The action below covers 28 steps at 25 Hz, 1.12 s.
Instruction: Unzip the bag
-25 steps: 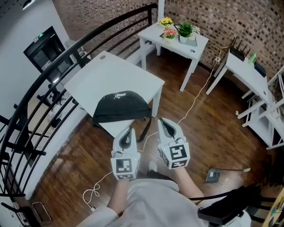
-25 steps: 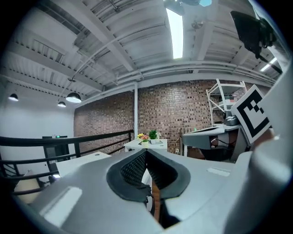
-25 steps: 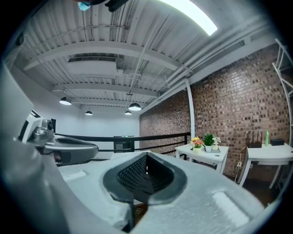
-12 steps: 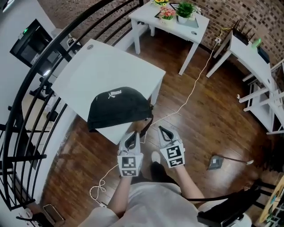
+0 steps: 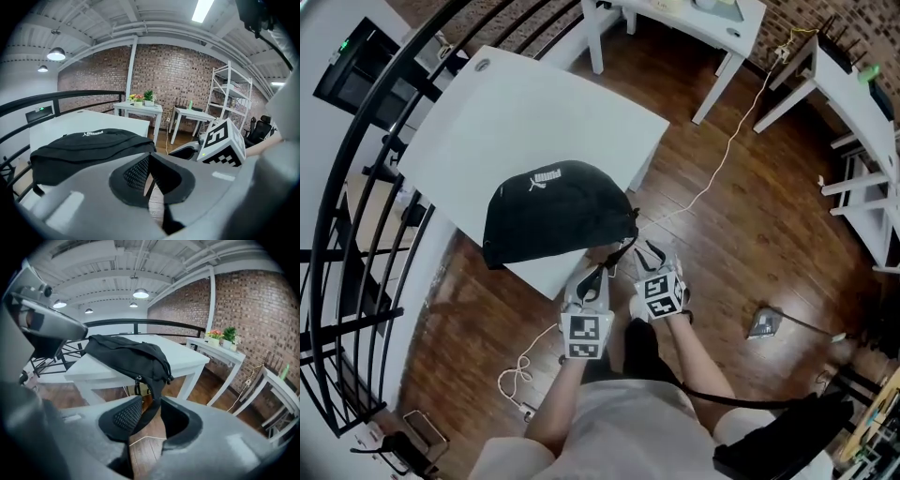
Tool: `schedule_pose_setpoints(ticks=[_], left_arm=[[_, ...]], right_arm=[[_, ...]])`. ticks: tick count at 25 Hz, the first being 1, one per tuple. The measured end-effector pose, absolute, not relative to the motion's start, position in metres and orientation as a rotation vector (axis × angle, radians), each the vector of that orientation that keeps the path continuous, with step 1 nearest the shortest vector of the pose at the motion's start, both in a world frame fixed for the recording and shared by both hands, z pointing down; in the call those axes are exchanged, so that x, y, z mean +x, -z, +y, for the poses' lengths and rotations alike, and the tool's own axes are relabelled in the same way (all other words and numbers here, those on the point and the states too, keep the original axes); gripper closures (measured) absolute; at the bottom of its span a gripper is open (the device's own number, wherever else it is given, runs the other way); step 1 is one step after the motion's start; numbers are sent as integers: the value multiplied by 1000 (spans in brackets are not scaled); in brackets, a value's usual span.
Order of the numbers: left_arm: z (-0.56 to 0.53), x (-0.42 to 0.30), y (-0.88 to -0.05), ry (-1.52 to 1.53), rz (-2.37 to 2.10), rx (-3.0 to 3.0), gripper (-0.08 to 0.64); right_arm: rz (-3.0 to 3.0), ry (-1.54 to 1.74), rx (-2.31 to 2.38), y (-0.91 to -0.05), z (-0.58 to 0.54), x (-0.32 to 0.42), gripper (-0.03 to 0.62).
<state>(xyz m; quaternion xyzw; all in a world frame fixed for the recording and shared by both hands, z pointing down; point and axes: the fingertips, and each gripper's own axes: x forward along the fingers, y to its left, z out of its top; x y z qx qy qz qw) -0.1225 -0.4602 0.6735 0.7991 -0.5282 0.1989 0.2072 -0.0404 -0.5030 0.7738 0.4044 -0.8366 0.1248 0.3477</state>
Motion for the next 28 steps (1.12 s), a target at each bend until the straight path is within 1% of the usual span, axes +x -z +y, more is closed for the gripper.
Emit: schedule_pose_setpoints(ticks=[4,8,11,15,23,28], left_arm=[[-464,-124,-681,-581,-1450,2212,541],[-463,-125,-686,-595,-1439,2192,541],[-463,-125,-689,-601,-1424,2184,541],[-465,-126,-692,-584,-1398,2169,514],[-470,-118,-682,-487,-1339,2169,449],[-473,-115,-682,-469,-1308,2181,433]], right_arm=[[-2154,-312,1003,-798,-521,-53,482],[-2147,-246,1000,-803,-537,-60,482],[-2157,-232,971,-796,-539,-63,519],[-2202,-348,944,-769,-534,-66,542],[-2176,-481,893,-709,-512,-76,548],[-2156,-525,895,-680,-502,-83,548]])
